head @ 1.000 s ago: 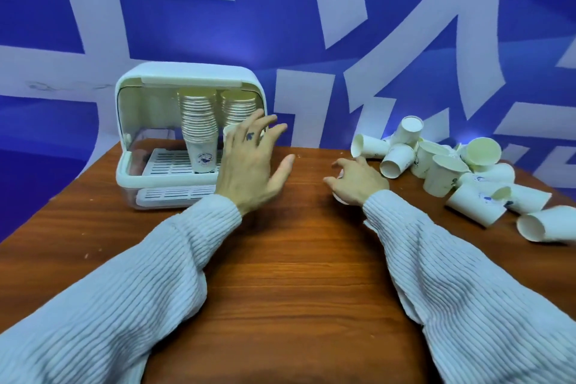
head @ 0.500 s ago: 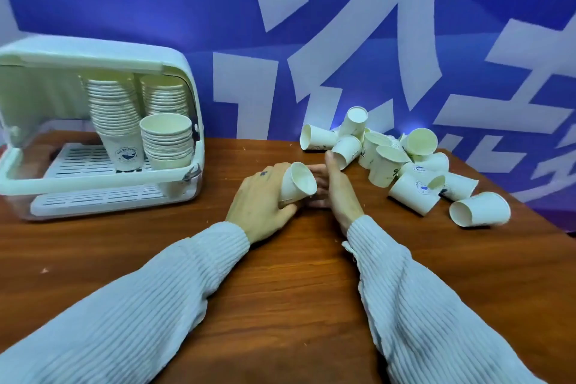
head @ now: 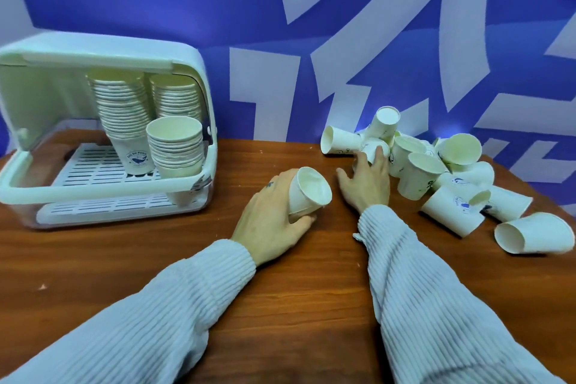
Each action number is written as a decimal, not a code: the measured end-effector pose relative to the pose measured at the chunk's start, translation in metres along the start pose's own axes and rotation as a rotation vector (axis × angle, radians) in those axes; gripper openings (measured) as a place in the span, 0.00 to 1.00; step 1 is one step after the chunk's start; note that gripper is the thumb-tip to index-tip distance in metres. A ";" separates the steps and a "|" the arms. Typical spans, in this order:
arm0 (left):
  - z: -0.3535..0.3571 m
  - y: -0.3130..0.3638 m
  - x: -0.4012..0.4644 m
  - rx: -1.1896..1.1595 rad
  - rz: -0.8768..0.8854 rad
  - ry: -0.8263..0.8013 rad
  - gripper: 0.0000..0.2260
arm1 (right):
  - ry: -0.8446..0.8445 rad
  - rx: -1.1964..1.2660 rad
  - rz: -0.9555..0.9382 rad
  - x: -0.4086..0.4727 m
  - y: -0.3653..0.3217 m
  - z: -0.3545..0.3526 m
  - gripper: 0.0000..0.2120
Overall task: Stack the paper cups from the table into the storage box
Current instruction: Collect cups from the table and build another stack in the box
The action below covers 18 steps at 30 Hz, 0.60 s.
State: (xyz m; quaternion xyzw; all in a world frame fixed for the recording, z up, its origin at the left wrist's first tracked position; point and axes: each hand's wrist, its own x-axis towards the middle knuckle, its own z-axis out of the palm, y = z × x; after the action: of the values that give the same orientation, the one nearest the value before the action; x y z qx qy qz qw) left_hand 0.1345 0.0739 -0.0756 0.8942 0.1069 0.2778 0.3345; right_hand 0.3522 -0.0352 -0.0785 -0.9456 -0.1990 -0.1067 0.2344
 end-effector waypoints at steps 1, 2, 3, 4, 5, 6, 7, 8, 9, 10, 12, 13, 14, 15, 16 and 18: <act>-0.001 0.000 0.000 0.002 0.002 -0.003 0.32 | 0.026 -0.002 0.001 0.002 -0.001 0.002 0.26; -0.001 0.000 0.001 0.005 0.006 -0.005 0.32 | 0.071 -0.008 0.001 0.003 -0.001 0.002 0.24; 0.000 -0.001 0.002 0.008 0.012 -0.007 0.32 | 0.125 -0.008 0.005 0.003 -0.001 0.000 0.21; 0.000 0.000 0.002 0.007 0.015 -0.008 0.32 | 0.172 0.006 0.014 0.003 -0.001 -0.003 0.19; 0.001 0.001 0.002 0.001 0.013 -0.009 0.32 | 0.203 0.033 0.022 0.002 -0.001 -0.007 0.17; 0.000 0.001 0.002 -0.009 0.005 -0.008 0.32 | 0.213 0.062 0.033 0.001 -0.002 -0.009 0.16; 0.000 0.001 0.002 -0.023 -0.008 -0.004 0.32 | 0.213 0.093 0.046 -0.002 -0.003 -0.011 0.17; 0.000 0.001 0.002 -0.034 -0.018 0.005 0.32 | 0.202 0.130 0.061 -0.005 -0.006 -0.013 0.20; -0.001 0.000 0.003 -0.039 -0.023 0.013 0.32 | 0.182 0.167 0.077 -0.009 -0.009 -0.015 0.23; -0.002 -0.001 0.002 -0.040 -0.029 0.018 0.32 | 0.155 0.187 0.087 -0.015 -0.012 -0.015 0.28; -0.003 -0.002 0.001 -0.042 -0.049 0.028 0.33 | 0.103 0.177 0.084 -0.027 -0.014 -0.016 0.33; -0.004 -0.002 0.001 -0.044 -0.056 0.028 0.33 | 0.078 0.172 0.085 -0.032 -0.015 -0.018 0.33; -0.004 -0.001 0.000 -0.046 -0.062 0.025 0.33 | 0.058 0.172 0.092 -0.036 -0.015 -0.020 0.33; -0.005 0.000 0.000 -0.050 -0.061 0.028 0.32 | 0.043 0.182 0.103 -0.038 -0.015 -0.021 0.32; -0.005 0.000 0.000 -0.052 -0.056 0.031 0.32 | 0.038 0.200 0.117 -0.040 -0.014 -0.022 0.31; -0.005 0.001 0.000 -0.052 -0.051 0.022 0.32 | 0.042 0.239 0.141 -0.045 -0.015 -0.024 0.29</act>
State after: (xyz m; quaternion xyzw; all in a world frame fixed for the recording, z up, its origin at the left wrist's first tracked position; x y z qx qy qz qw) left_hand 0.1314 0.0760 -0.0720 0.8792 0.1259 0.2815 0.3632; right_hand 0.3032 -0.0492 -0.0651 -0.9202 -0.1382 -0.0851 0.3563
